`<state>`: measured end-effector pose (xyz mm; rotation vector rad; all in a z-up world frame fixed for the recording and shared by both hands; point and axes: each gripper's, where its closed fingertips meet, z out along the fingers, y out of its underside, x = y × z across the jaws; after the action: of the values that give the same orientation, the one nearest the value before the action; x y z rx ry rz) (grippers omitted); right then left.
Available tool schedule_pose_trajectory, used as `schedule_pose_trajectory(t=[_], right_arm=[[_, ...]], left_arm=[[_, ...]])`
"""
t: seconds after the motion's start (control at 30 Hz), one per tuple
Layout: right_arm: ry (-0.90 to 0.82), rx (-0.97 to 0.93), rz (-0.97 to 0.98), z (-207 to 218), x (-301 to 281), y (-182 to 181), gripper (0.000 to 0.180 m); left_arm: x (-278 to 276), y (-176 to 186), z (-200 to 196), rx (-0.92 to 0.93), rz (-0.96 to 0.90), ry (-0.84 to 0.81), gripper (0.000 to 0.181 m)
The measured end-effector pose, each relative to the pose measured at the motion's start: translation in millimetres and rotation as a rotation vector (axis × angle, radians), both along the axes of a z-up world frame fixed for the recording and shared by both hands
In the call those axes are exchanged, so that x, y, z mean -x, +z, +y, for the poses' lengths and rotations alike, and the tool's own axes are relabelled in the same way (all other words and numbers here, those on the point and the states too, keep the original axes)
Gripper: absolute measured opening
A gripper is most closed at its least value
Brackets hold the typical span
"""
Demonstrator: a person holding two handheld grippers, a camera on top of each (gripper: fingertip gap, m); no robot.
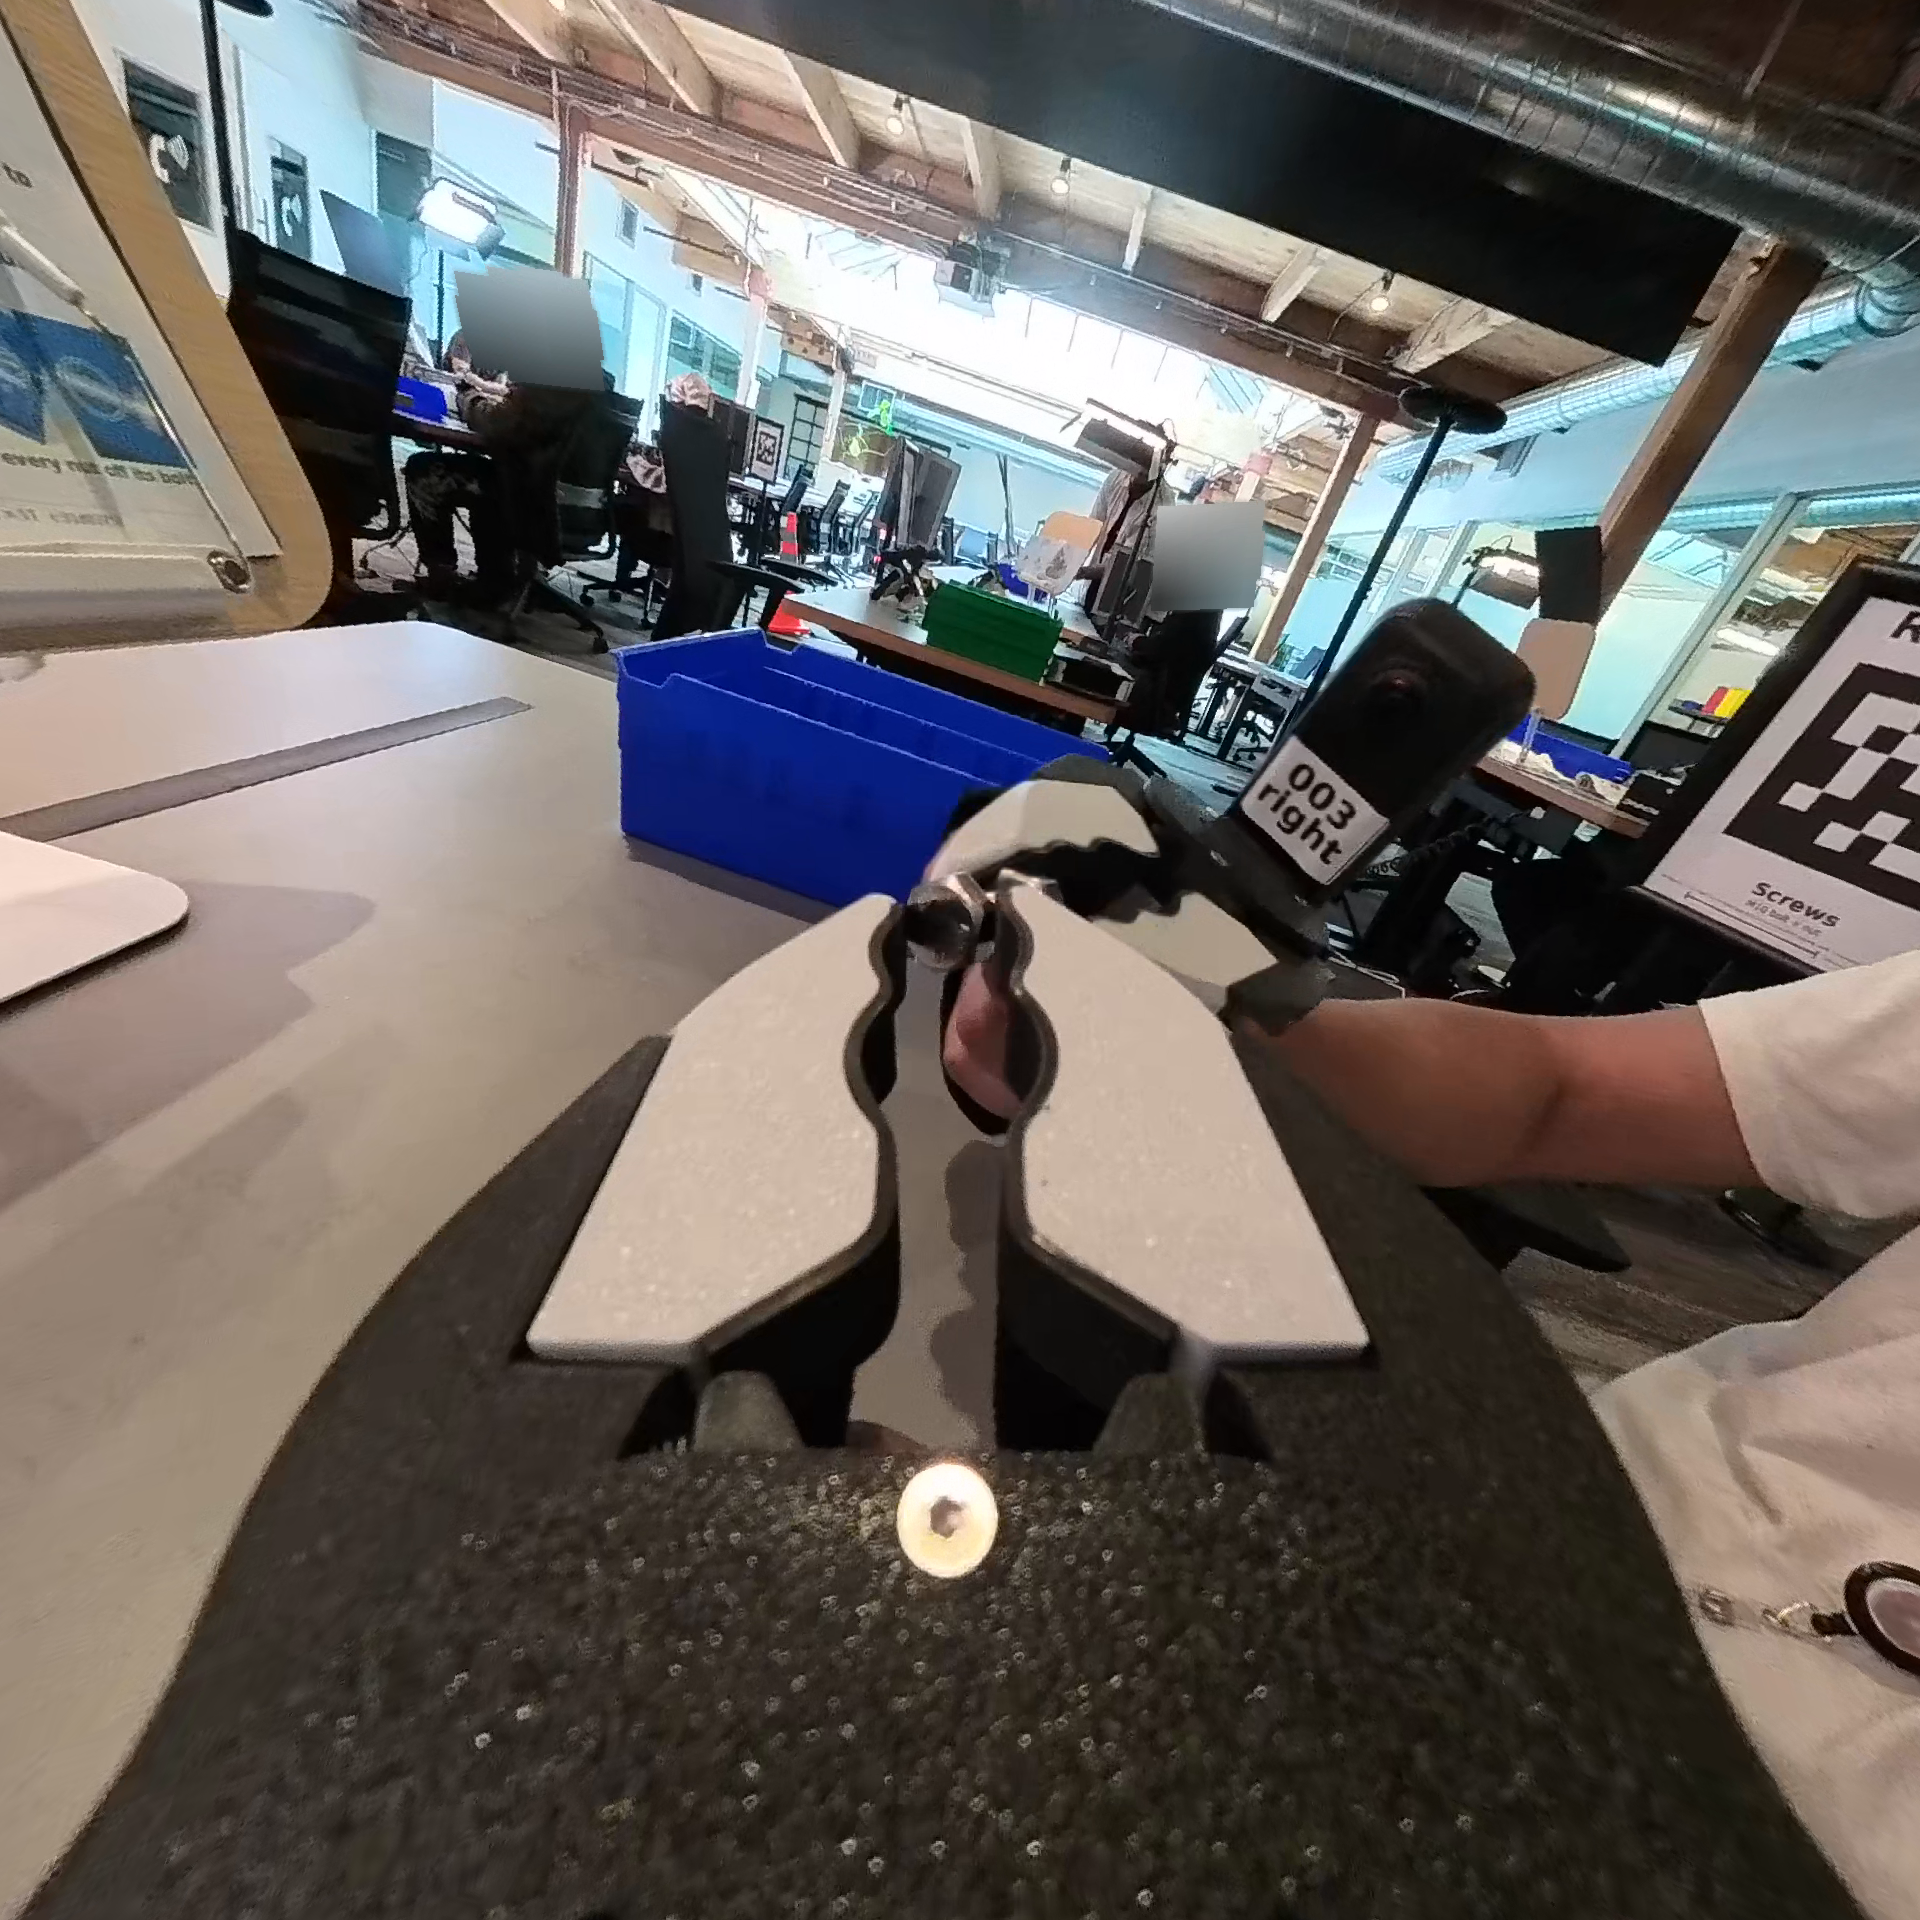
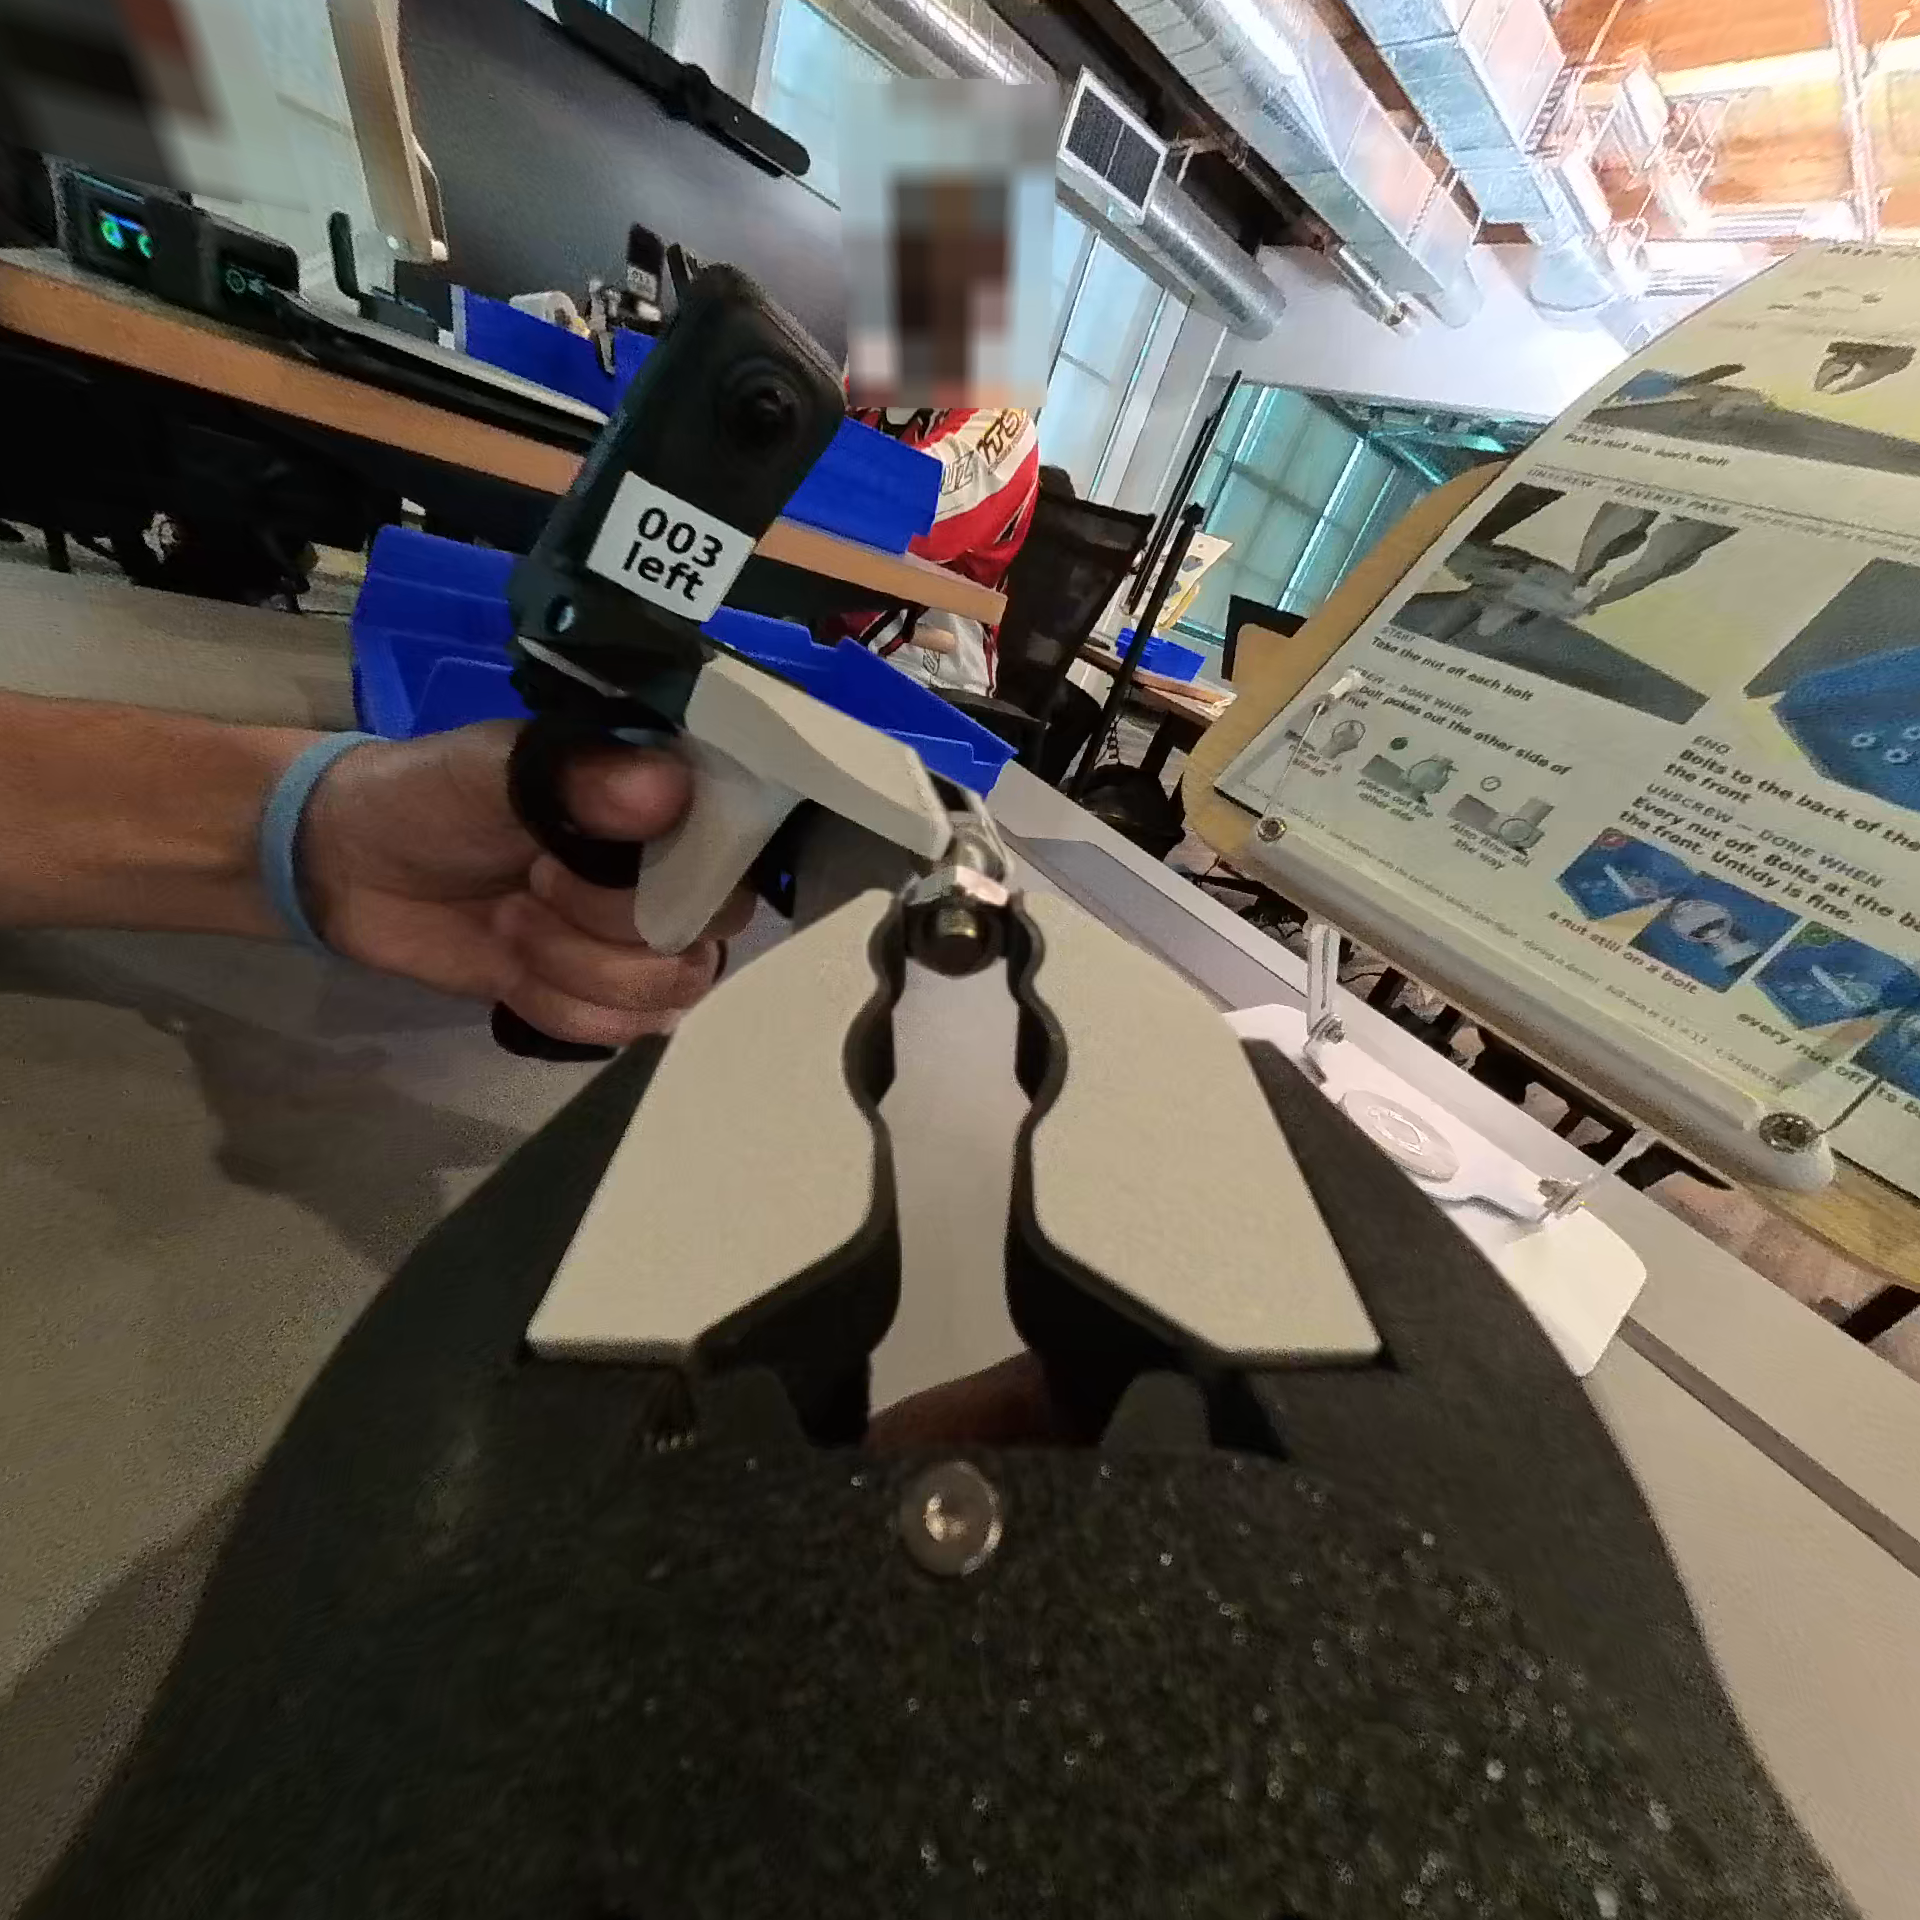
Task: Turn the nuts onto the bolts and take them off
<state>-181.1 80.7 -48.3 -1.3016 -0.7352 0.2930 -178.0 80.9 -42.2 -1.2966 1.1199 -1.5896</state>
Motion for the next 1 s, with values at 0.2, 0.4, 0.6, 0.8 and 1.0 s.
schedule_pose_trajectory(t=[0.2,0.4,0.6,0.8,1.0], right_arm=[[0.012,0.038,-0.010,0.0,-2.4,-2.2,0.018],[-0.060,0.027,-0.012,5.3,-18.5,-1.5,0.018],[-0.311,0.021,-0.022,22.1,-58.6,-2.1,0.018],[-0.388,0.048,0.020,27.1,-78.2,0.2,0.018],[-0.585,-0.131,0.134,-9.3,-165.6,99.4,0.017]], left_arm=[[-1.3,0.0,-0.7,-0.053,-0.012,0.027,0.019],[5.6,2.7,33.0,-0.235,0.032,0.302,0.061],[44.2,-28.1,109.4,-0.301,0.272,0.917,0.053],[32.9,-47.9,99.8,-0.105,0.298,0.875,0.047],[27.4,-42.7,91.9,-0.082,0.270,0.815,0.047]])
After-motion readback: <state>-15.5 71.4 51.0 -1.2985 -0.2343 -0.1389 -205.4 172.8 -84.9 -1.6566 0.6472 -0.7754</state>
